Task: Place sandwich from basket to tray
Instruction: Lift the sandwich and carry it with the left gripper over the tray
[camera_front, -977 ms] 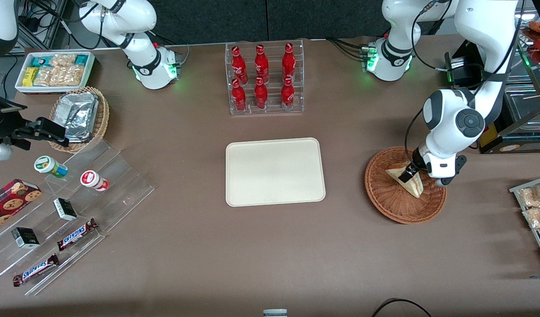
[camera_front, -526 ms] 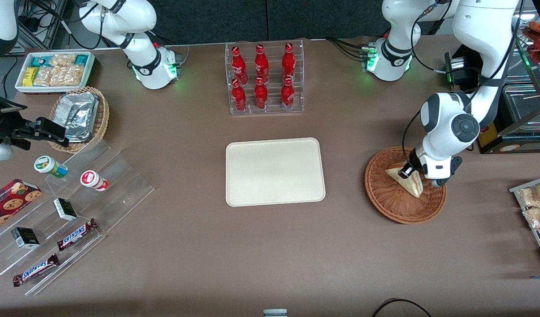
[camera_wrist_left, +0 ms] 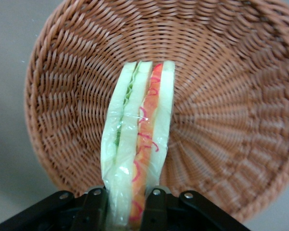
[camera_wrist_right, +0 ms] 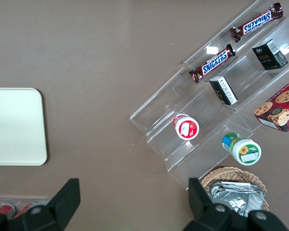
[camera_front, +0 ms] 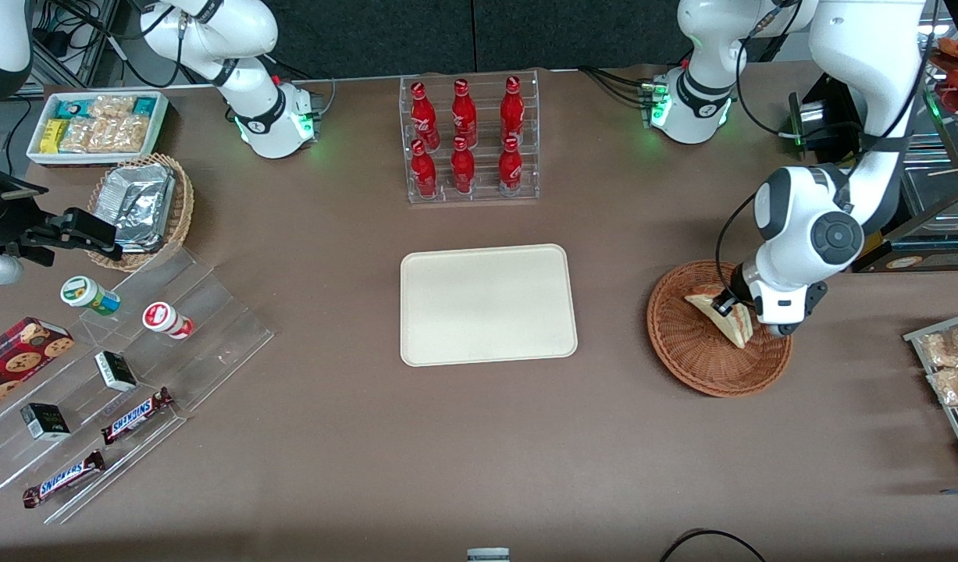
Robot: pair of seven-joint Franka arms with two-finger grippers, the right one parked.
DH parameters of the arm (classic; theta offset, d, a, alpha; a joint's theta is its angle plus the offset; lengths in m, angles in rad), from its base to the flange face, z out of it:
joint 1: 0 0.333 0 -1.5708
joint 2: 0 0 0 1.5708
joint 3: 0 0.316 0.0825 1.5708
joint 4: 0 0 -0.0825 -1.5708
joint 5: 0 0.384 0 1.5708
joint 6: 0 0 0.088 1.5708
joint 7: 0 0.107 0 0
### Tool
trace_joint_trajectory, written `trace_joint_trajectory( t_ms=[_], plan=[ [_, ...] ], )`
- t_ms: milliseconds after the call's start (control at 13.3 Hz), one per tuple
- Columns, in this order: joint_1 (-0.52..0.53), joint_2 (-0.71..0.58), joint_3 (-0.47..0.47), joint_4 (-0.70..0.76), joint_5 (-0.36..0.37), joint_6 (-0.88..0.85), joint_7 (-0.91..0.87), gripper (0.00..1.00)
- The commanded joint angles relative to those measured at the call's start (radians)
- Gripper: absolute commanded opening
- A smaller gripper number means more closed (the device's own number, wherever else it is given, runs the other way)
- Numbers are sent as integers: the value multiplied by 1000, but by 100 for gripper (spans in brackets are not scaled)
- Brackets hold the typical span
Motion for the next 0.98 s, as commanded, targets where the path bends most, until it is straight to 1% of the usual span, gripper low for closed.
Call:
trace_joint_trajectory(
  t_ms=[0,226,376,526,752,902],
  plan=[
    [-83,-8,-2,158,24,-195,-15,0],
    [-194,2,-7,258,19,-278,-15,0],
    [-282,18,-7,295,15,-278,-7,0],
    [-367,59,-7,353,13,-278,-4,0],
    [-471,152,-7,458,12,-278,-6,0],
    [-549,241,-6,556,18,-280,-18,0]
  ],
)
